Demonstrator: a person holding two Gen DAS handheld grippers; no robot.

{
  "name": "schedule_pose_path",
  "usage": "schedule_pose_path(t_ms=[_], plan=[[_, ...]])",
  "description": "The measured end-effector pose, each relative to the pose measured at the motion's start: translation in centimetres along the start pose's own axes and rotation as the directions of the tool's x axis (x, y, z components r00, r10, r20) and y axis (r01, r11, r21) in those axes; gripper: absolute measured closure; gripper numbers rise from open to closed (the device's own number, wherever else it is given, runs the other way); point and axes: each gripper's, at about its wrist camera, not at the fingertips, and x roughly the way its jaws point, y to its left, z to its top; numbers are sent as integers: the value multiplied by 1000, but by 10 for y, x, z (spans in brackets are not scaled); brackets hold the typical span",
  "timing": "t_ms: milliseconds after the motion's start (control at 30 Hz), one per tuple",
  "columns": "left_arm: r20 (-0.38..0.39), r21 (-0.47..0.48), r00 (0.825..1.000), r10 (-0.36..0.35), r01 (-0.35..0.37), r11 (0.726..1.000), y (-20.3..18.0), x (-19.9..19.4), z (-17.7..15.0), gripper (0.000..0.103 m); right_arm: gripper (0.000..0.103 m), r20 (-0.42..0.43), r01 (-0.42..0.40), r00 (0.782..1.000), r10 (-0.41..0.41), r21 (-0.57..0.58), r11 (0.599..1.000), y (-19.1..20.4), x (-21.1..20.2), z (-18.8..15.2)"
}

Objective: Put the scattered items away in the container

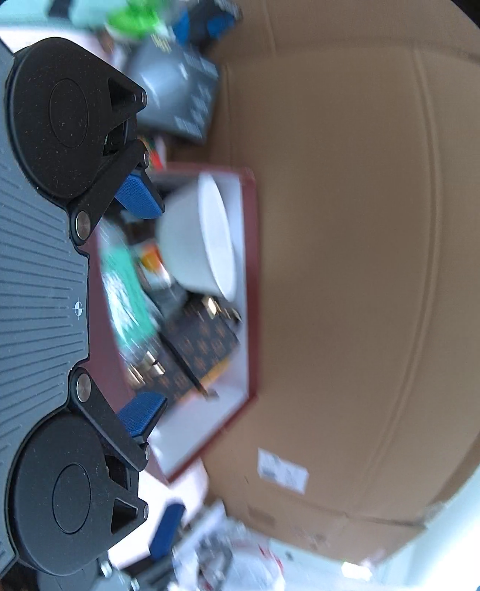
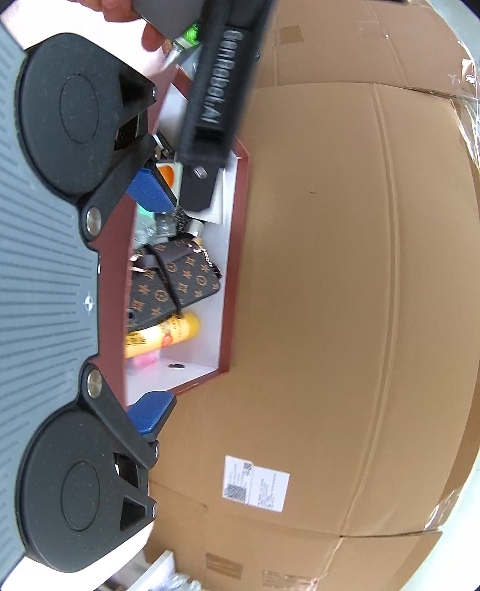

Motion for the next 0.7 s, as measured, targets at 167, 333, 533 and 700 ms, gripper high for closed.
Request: schedule_pose_path(t_ms=[167, 333, 533, 700], plan=[[-5, -61, 1000, 26, -26, 998, 10, -30, -20, 0, 0, -33, 3, 999, -2, 33, 999, 3, -20, -5], [13, -61, 997, 70, -69, 996, 9, -55, -32, 0, 0, -43, -4, 999, 5, 31, 1000, 23, -44, -23], [26, -42, 996, 90, -89, 995, 3, -78, -43, 0, 0, -37, 5, 999, -4, 42, 999, 28, -72, -31], [11, -33, 997, 80, -80, 996, 0, -88, -47, 0, 0, -37, 21, 999, -19, 51, 998, 31, -86, -35]])
